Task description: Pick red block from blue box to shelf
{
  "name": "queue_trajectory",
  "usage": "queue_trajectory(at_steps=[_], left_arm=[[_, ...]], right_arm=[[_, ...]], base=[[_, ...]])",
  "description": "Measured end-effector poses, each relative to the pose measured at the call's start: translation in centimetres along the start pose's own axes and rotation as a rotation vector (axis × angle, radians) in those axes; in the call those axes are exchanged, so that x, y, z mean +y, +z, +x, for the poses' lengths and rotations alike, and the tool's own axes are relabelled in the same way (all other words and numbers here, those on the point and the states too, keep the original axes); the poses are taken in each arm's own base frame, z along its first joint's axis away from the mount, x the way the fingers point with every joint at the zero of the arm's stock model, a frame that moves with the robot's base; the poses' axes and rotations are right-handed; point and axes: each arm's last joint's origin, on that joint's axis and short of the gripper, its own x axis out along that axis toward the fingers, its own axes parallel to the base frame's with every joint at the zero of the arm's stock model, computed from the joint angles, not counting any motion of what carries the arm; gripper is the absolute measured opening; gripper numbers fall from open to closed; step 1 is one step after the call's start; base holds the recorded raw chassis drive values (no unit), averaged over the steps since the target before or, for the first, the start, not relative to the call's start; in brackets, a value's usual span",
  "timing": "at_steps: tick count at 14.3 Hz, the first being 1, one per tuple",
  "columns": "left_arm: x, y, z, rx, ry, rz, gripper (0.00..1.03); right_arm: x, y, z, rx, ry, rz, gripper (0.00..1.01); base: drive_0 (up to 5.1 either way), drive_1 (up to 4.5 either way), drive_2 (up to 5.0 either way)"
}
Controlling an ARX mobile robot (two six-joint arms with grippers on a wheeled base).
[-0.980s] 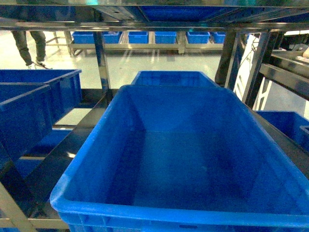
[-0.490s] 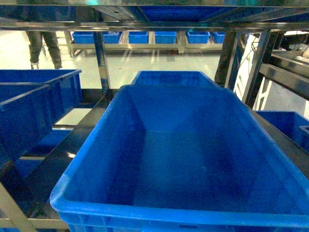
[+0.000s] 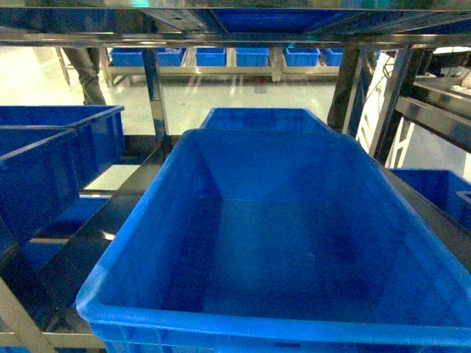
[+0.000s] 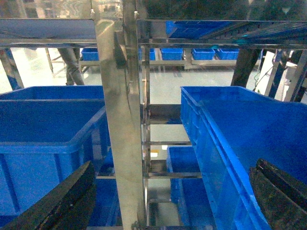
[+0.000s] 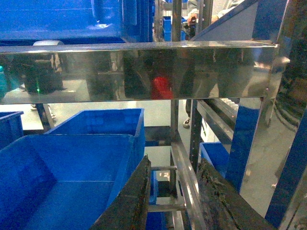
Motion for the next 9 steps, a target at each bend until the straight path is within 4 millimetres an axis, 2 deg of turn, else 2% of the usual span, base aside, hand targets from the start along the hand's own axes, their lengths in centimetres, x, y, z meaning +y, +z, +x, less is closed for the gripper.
queue_trajectory(at_steps=[9], left_arm=[[0.0, 0.0, 0.0, 0.0, 0.0, 0.0, 0.98]], right_arm=[[0.0, 0.0, 0.0, 0.0, 0.0, 0.0, 0.25]], base=[[0.0, 0.0, 0.0]])
